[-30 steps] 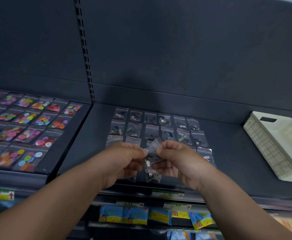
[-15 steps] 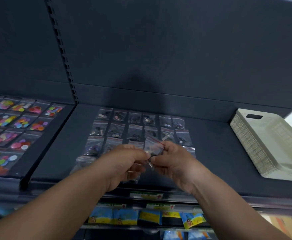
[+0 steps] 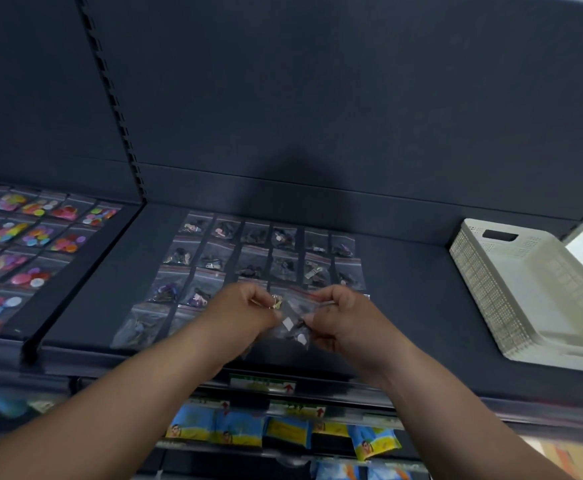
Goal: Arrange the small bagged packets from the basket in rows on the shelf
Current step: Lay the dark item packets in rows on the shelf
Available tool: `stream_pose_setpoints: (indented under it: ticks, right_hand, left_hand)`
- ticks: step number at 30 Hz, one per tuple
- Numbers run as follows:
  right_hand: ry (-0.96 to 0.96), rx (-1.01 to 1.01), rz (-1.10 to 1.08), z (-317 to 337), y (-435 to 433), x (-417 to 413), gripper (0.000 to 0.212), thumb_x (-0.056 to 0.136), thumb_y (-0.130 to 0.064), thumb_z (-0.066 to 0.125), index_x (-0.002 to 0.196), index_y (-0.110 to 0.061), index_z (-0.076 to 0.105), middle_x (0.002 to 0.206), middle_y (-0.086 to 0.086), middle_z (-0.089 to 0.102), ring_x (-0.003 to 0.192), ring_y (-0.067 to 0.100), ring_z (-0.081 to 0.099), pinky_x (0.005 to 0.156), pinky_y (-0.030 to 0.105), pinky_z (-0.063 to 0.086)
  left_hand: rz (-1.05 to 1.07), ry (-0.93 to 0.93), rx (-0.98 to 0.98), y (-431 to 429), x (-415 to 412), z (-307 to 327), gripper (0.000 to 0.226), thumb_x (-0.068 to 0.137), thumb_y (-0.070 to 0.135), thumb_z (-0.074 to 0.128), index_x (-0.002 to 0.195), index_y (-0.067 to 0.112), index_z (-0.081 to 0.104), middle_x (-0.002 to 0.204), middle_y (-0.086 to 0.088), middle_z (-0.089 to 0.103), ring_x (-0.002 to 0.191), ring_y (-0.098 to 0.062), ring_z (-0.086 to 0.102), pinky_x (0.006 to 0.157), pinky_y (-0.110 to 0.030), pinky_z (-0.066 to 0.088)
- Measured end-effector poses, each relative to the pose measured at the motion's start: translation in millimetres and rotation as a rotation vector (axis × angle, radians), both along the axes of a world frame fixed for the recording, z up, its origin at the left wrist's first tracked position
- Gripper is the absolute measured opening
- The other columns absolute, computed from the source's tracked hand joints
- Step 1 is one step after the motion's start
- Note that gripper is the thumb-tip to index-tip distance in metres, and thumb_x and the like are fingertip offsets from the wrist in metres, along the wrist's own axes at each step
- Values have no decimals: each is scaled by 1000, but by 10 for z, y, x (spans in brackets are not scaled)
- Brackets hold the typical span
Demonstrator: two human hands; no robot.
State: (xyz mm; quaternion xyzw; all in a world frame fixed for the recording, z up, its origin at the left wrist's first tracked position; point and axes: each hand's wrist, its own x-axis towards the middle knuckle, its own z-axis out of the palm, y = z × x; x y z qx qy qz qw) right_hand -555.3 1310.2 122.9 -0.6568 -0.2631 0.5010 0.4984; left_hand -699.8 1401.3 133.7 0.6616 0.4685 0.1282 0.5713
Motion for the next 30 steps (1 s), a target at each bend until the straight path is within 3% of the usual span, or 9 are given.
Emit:
stream_pose_setpoints:
  ticks: [5,7,10,13,16,21,25,30]
  right_hand:
    - [-125,-122,44,-153,25,-18,18,86,-7,64,96,-19,56,79,4,61,70,17,60,60,26,47]
    - [-172,-164,57,-204,84,-73,20,85,-9,65,99,-20,55,83,6,64,72,17,62,60,26,48]
    - [-299,-195,109,-255,149,-146,25,85,-12,66,106,-19,54,84,5,65,70,13,62,60,25,49]
    - [-782,-220,237,-253,127,-174,37,83,-24,68,115,-21,50,87,-3,61,75,9,59,61,21,43]
    - [-1159,-163,263,-226,71,-208,38,86,-31,65,119,-21,48,109,-2,54,95,16,56,73,23,40]
    - [-1240,54,342,-259,73,-201,20,92,-22,56,111,-19,63,107,-1,54,99,15,53,77,19,37]
    - [-1238,22,504,-373,68,-247,22,92,-22,56,111,-21,66,112,-1,57,110,20,45,89,23,37]
    - [-1201,29,508,-367,61,-236,21,92,-21,57,110,-23,67,114,-4,58,111,17,43,91,22,37]
  left_hand:
    - [-132,307,498,73,-225,-129,8,93,21,55,96,25,62,94,9,62,82,-8,59,70,-24,50]
    - [-182,375,601,75,-275,-171,16,94,21,52,105,23,63,107,6,60,94,-11,58,80,-24,49]
    - [-215,404,641,95,-334,-224,22,95,21,51,113,23,63,117,3,56,102,-12,56,82,-19,44]
    - [-246,424,655,119,-377,-266,25,96,24,50,119,24,60,123,2,52,108,-12,54,84,-18,42]
    - [-286,410,694,128,-387,-284,27,97,25,48,121,23,60,123,1,51,109,-14,53,86,-20,41]
    - [-382,369,793,176,-377,-354,25,97,20,47,115,18,65,113,-2,52,104,-15,50,78,-20,38]
    - [-491,421,816,198,-375,-450,22,95,14,47,105,16,67,98,0,48,93,-17,50,70,-24,38]
    - [-535,415,798,224,-393,-472,17,94,17,51,100,15,67,93,2,46,90,-16,49,73,-27,44]
